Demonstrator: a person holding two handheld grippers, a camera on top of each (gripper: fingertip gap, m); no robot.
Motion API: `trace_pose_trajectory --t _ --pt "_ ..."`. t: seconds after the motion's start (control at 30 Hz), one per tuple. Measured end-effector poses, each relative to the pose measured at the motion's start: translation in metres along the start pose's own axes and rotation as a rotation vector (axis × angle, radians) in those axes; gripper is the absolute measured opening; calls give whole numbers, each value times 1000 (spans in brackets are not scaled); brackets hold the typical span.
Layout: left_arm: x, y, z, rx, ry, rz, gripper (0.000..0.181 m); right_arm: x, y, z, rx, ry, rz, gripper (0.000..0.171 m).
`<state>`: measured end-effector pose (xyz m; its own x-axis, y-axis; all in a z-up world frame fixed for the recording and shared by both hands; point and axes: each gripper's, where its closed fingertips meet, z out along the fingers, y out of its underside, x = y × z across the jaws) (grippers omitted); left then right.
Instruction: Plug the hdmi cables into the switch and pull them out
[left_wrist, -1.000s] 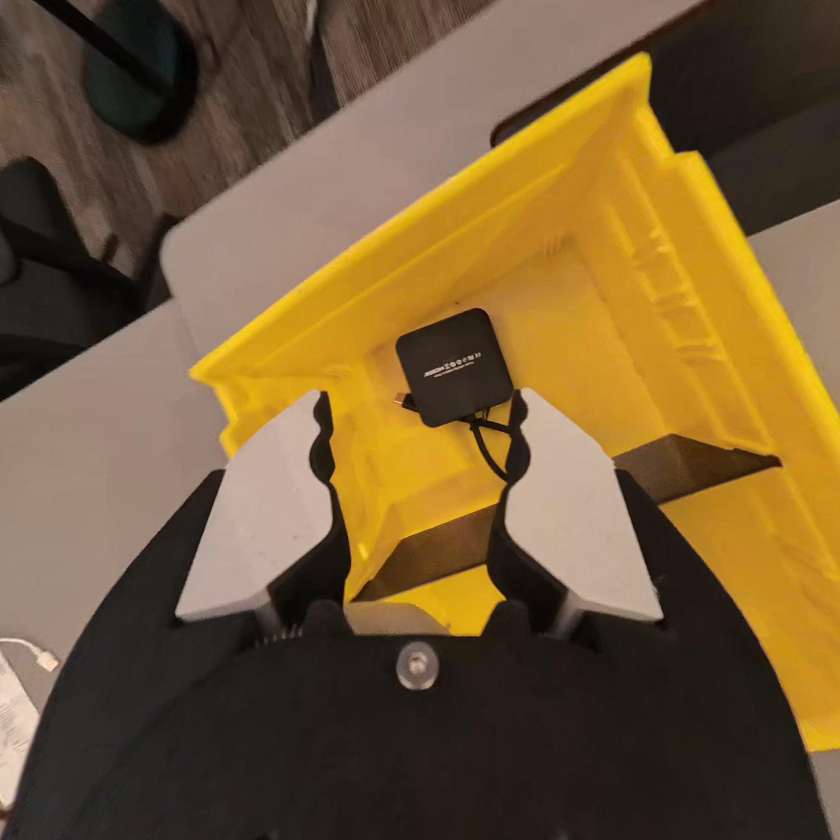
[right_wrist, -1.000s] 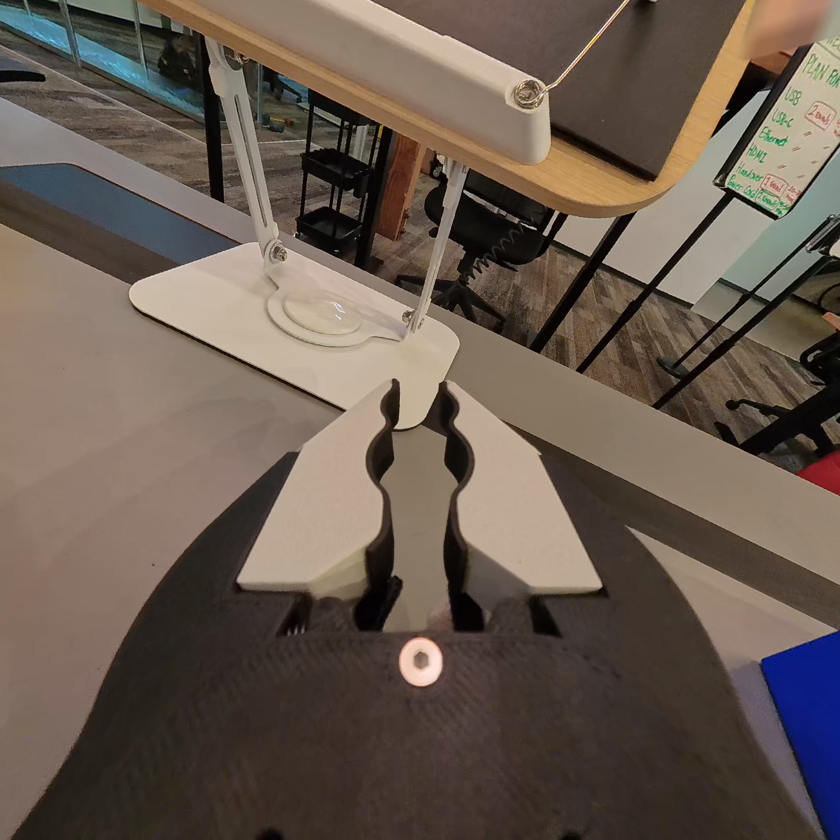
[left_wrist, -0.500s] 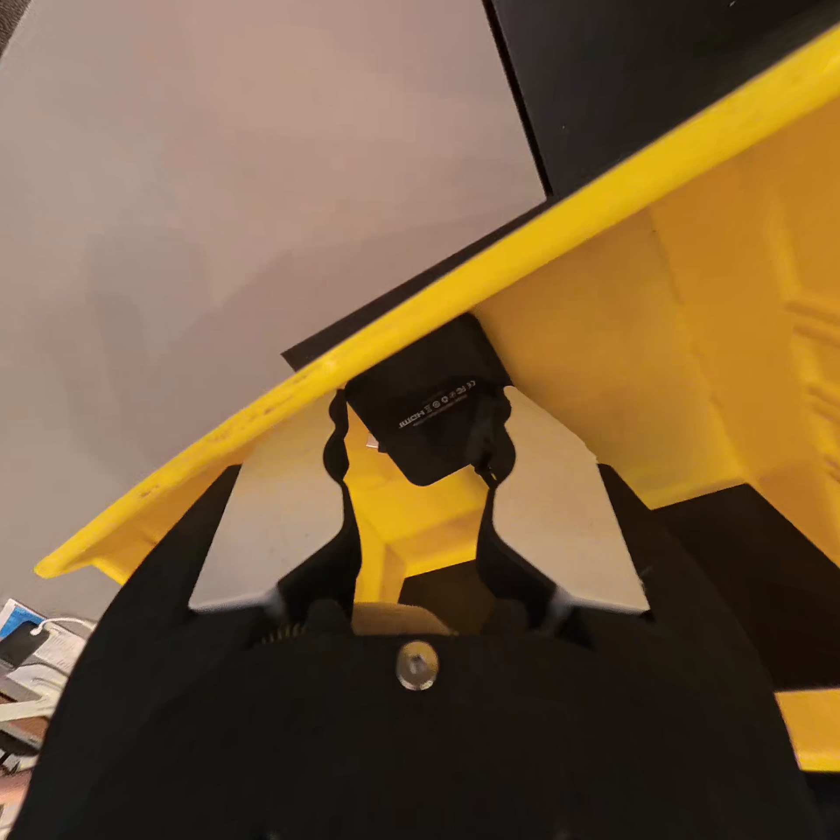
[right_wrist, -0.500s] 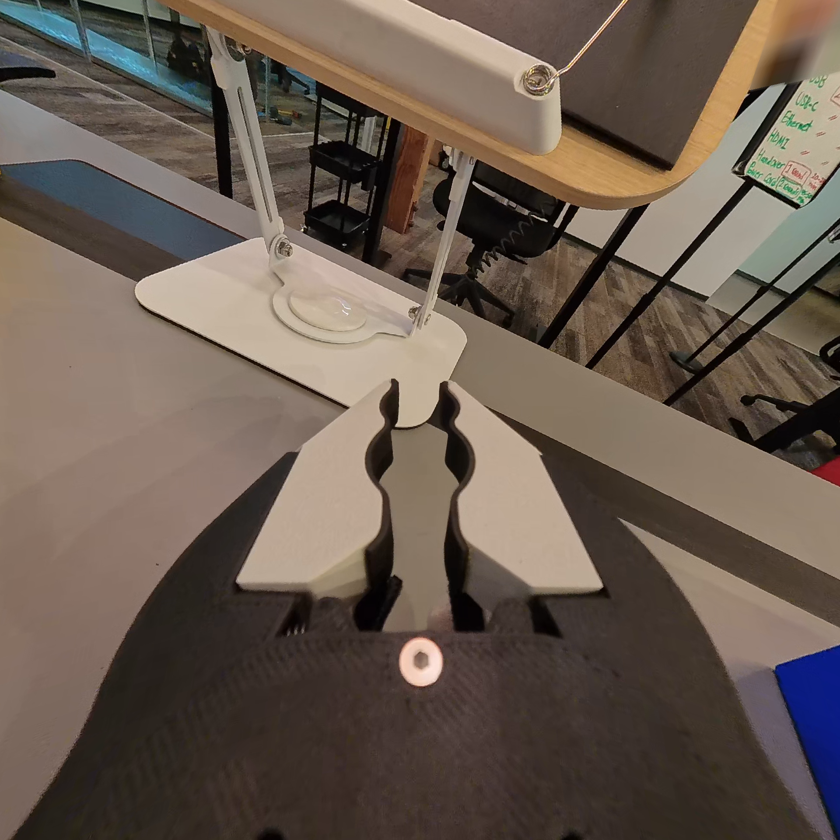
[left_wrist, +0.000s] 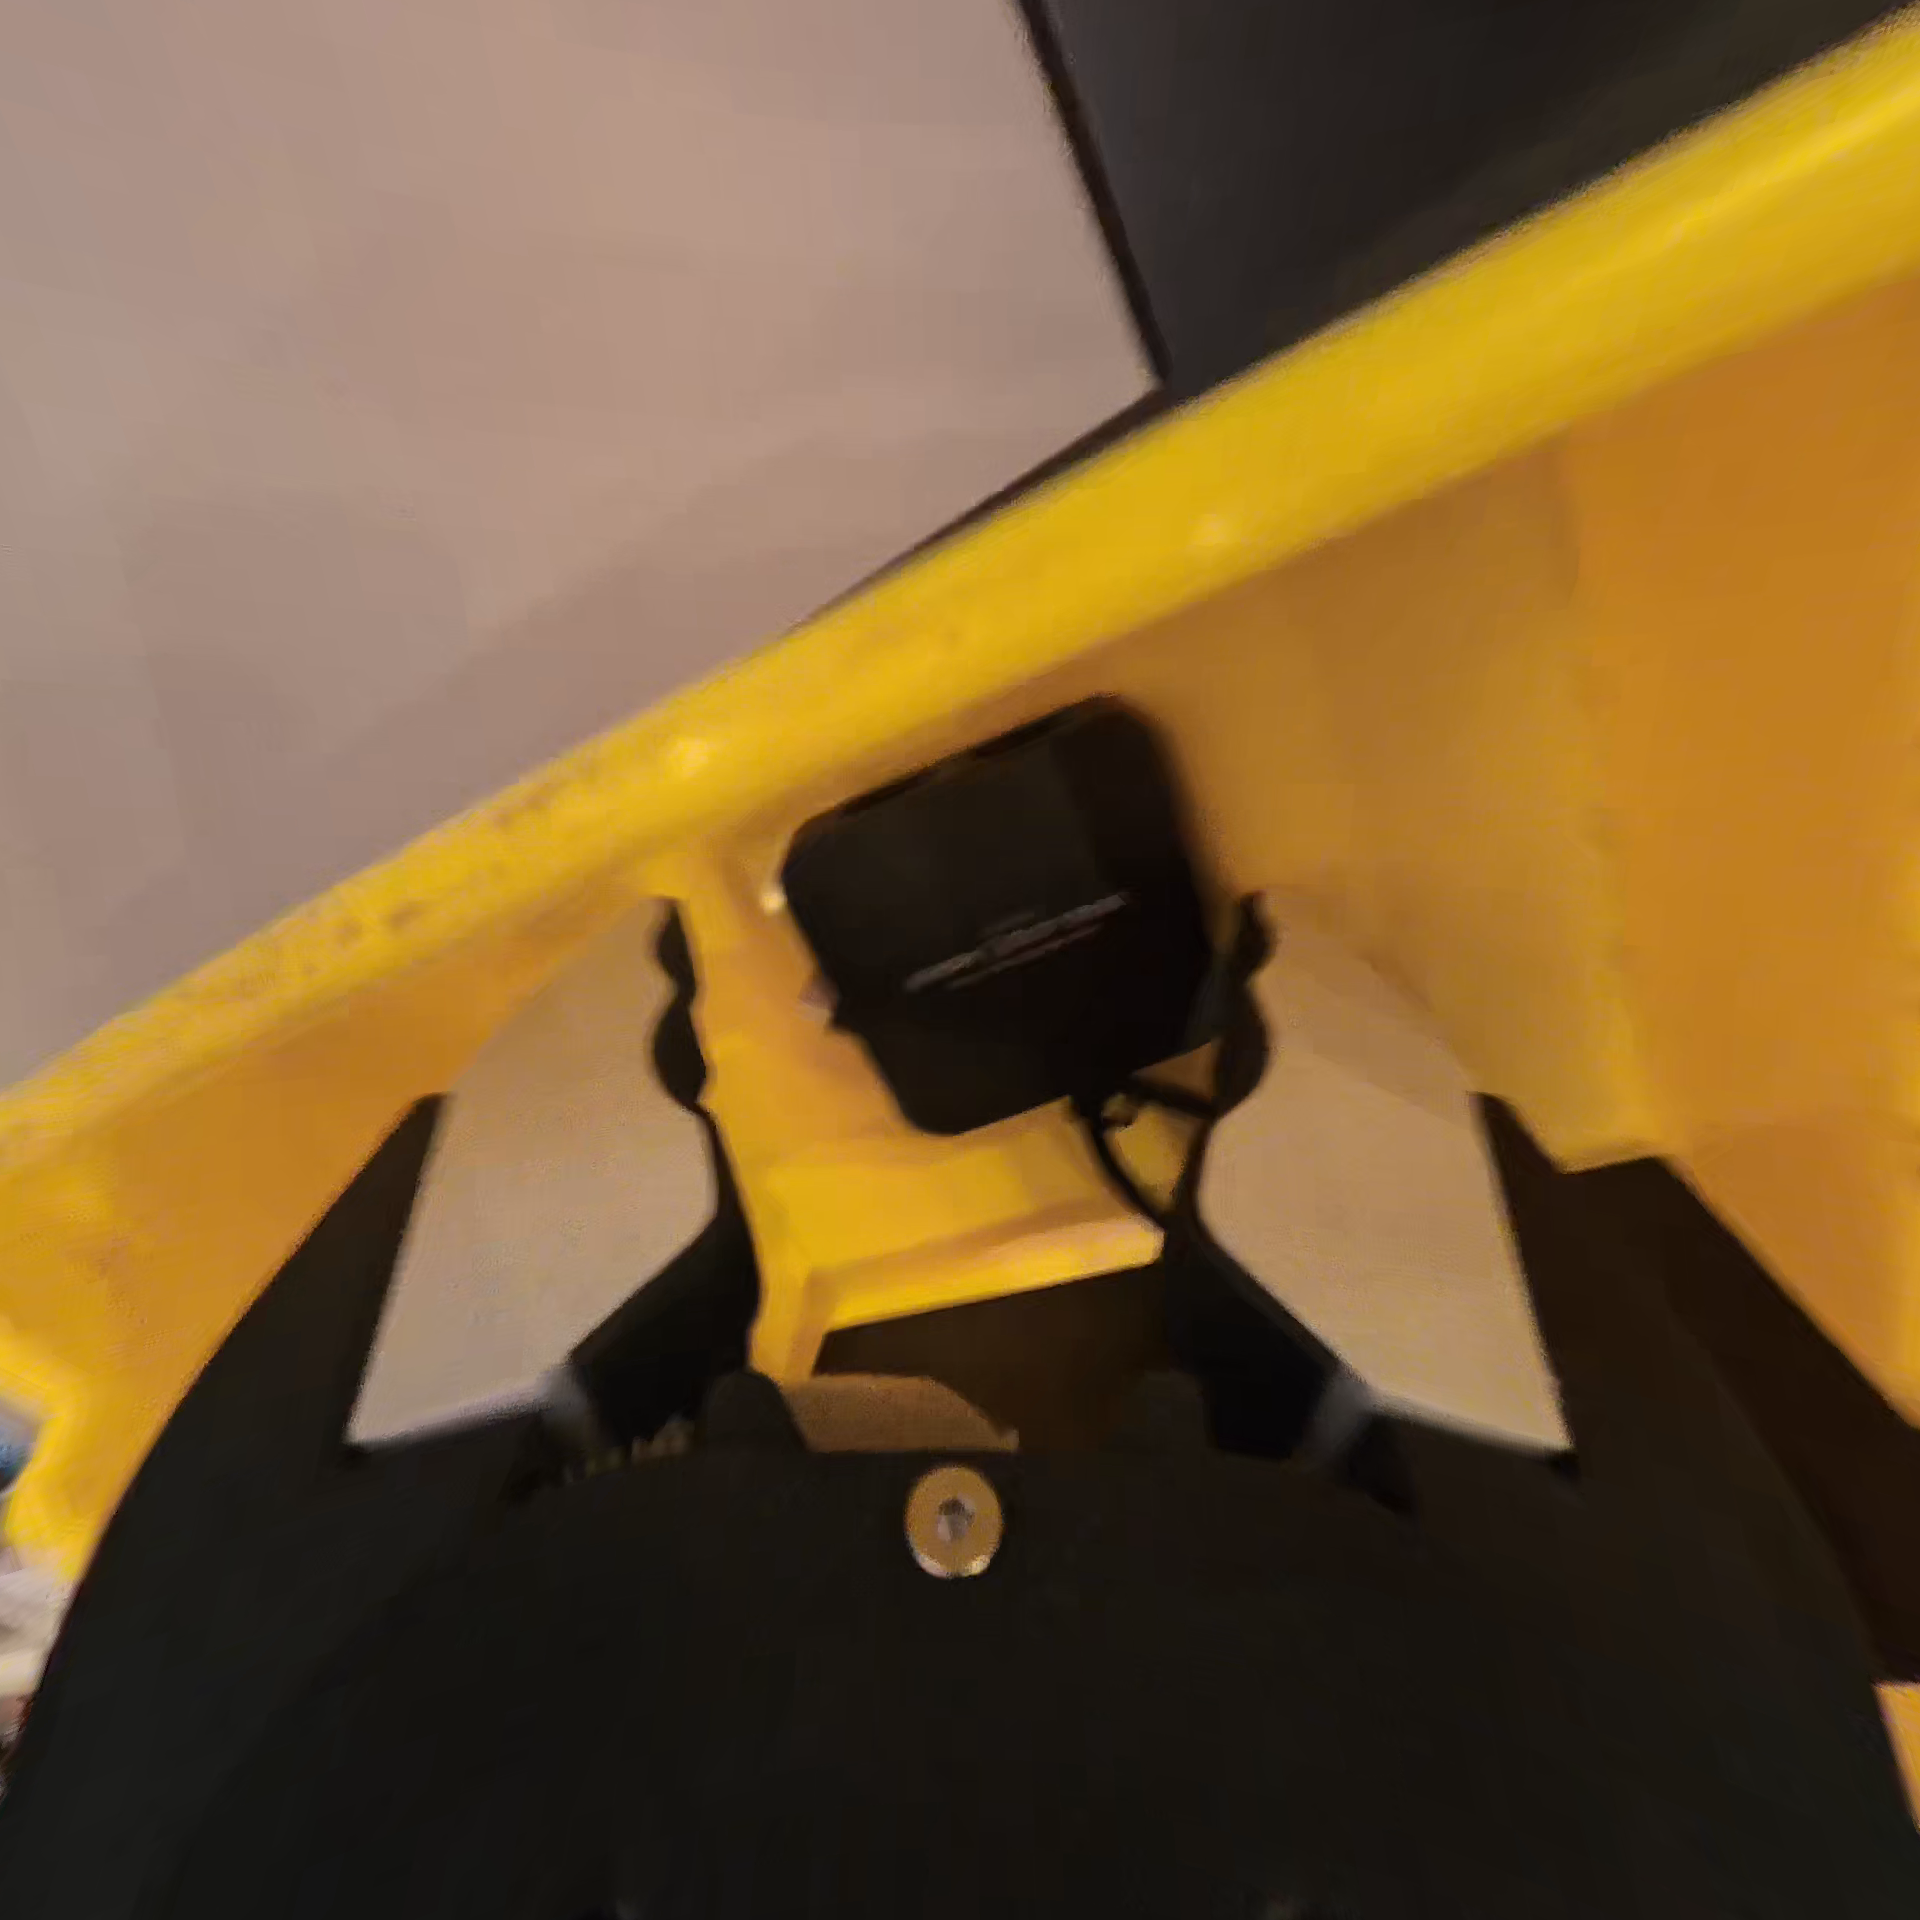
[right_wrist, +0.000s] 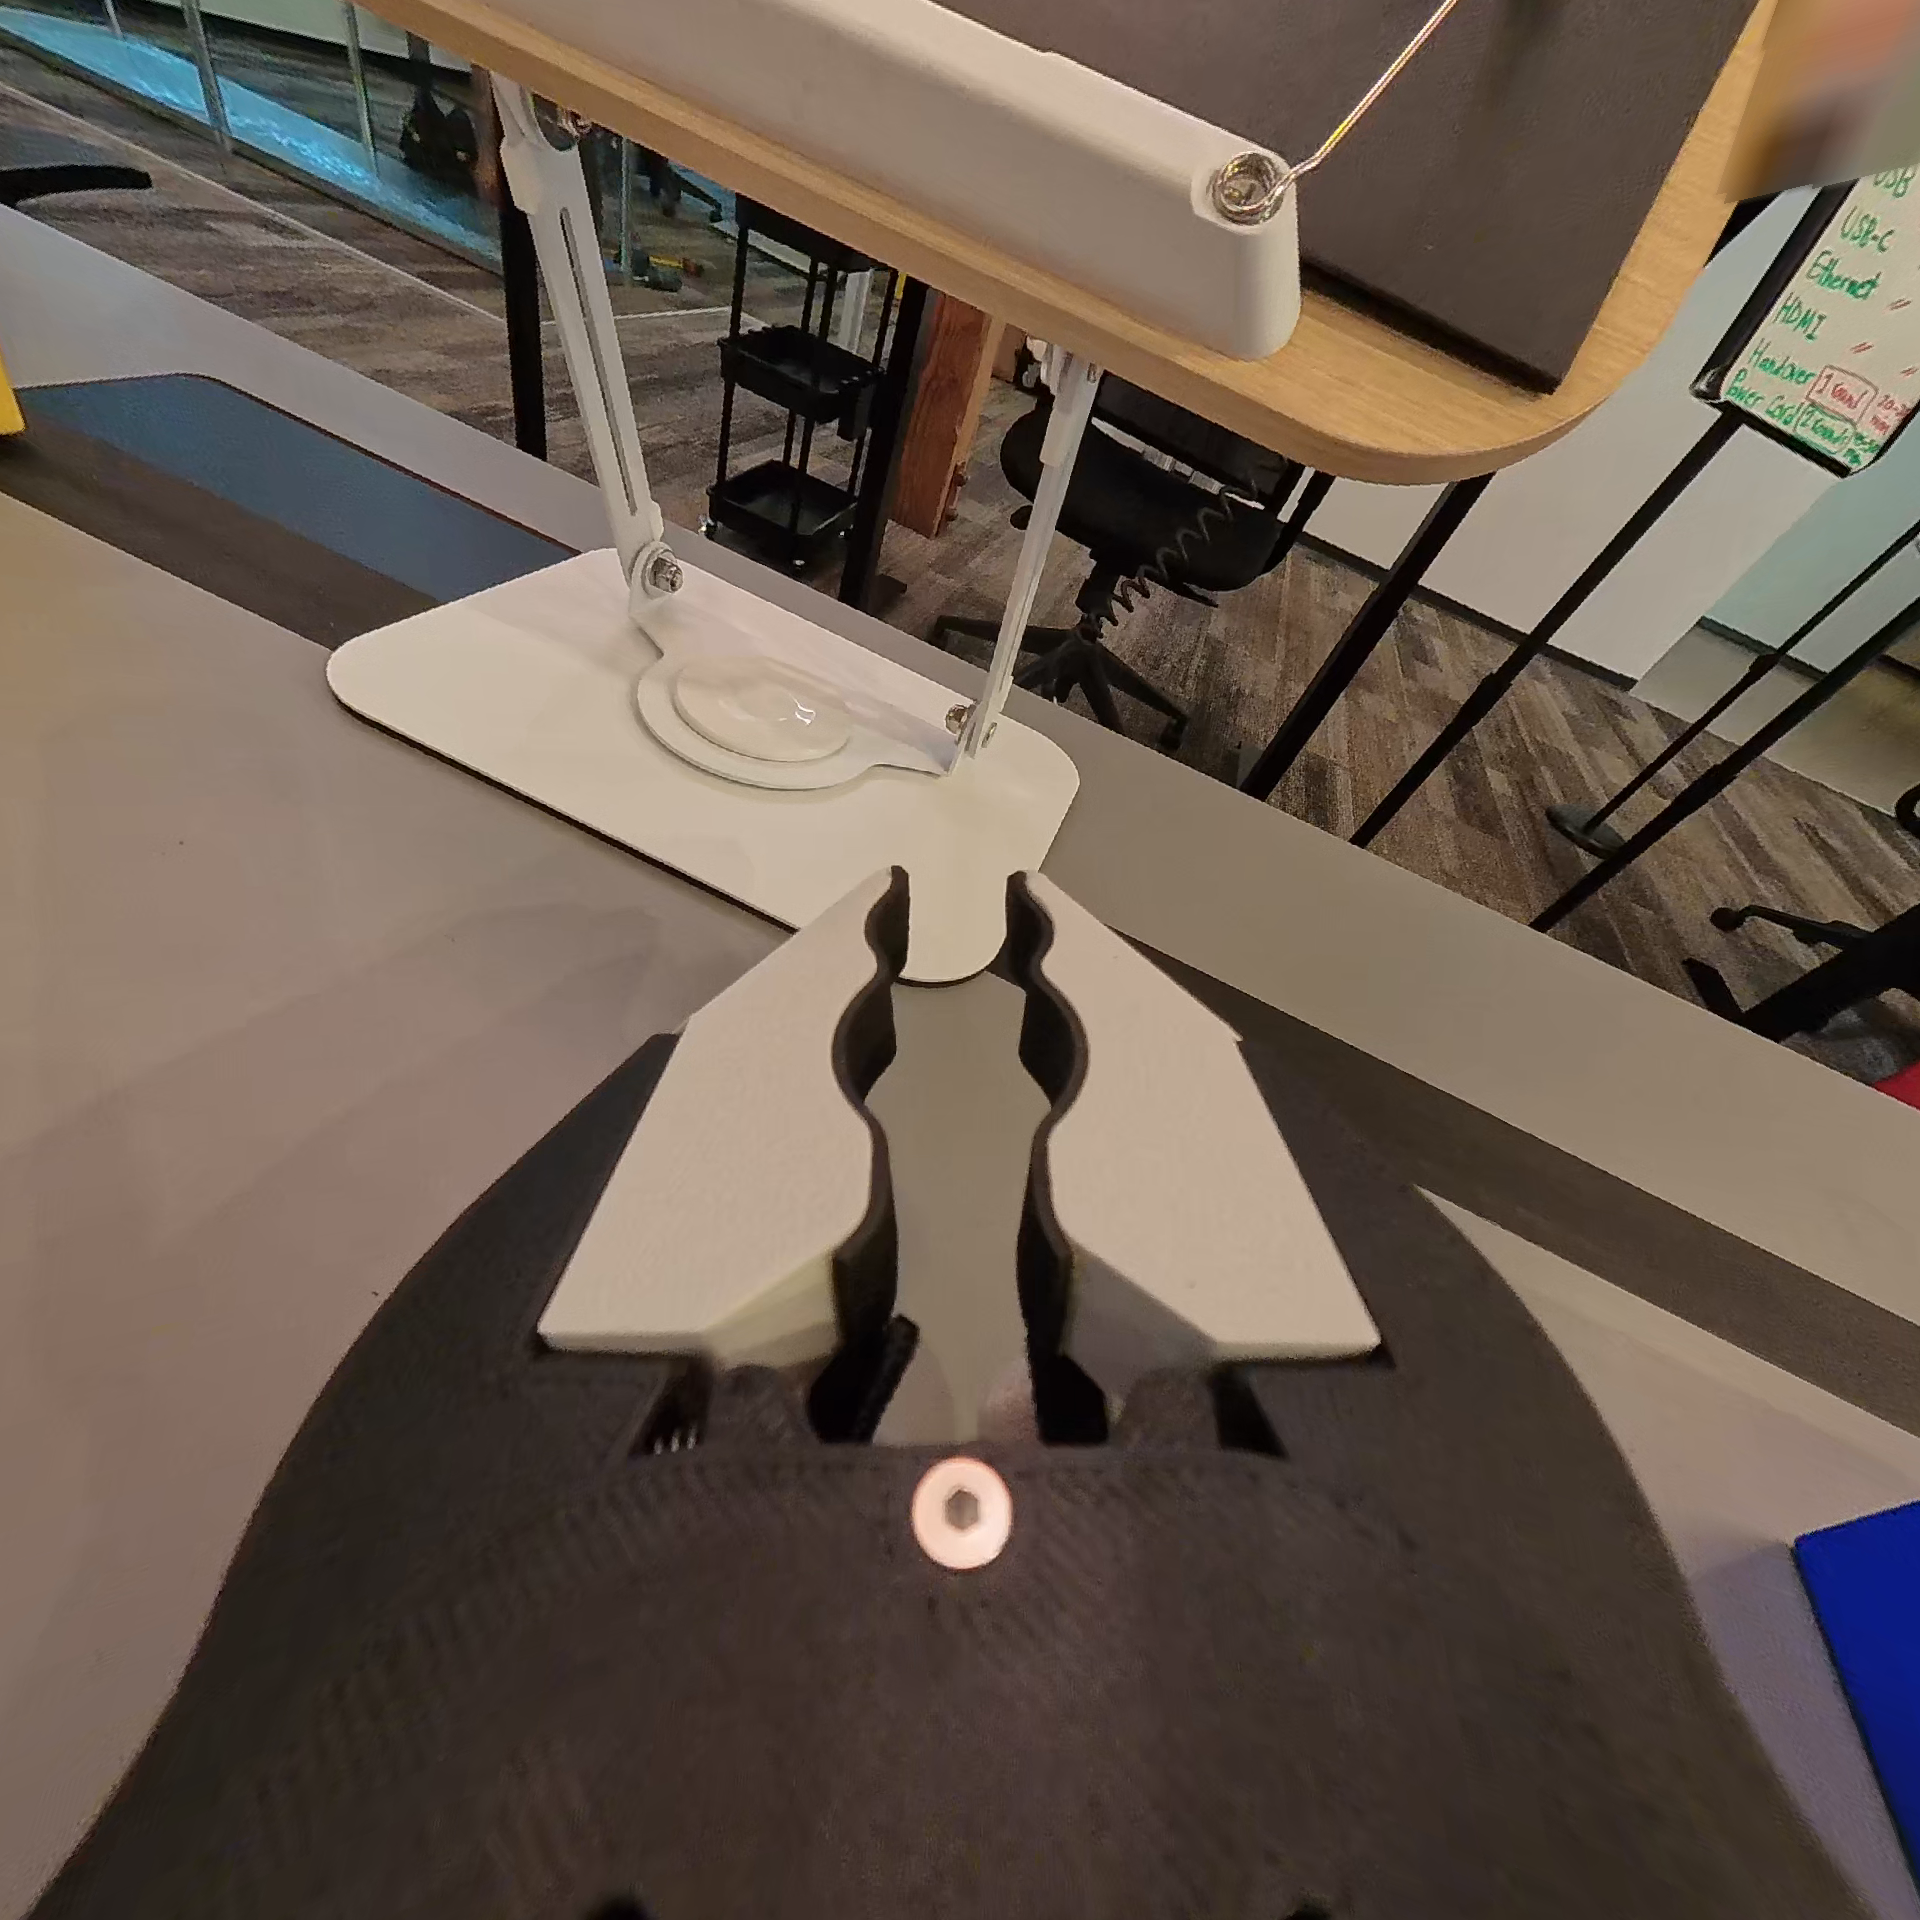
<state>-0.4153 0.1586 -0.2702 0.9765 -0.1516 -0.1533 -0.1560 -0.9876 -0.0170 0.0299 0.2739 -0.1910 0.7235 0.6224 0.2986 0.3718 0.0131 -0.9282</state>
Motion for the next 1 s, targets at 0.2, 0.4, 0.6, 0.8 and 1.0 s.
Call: trace_pose_trajectory --t 0.2,0.4,0.6,0.8,1.0 --pt "4 -15 -3 32 -7 -4 73 1 0 0 3 -3 13 16" --pt "-12 -18 -22 167 -96 -16 73 0 -1 0 4 -10 24 17" --pt "-20 -22 -89 446 -163 -38 73 0 -1 0 5 -12 27 17" --pt "14 -11 -188 730 -210 21 73 0 -1 0 6 -13 28 17" --pt "139 -11 -254 885 -142 296 73 3 -1 -1 11 -7 44 17"
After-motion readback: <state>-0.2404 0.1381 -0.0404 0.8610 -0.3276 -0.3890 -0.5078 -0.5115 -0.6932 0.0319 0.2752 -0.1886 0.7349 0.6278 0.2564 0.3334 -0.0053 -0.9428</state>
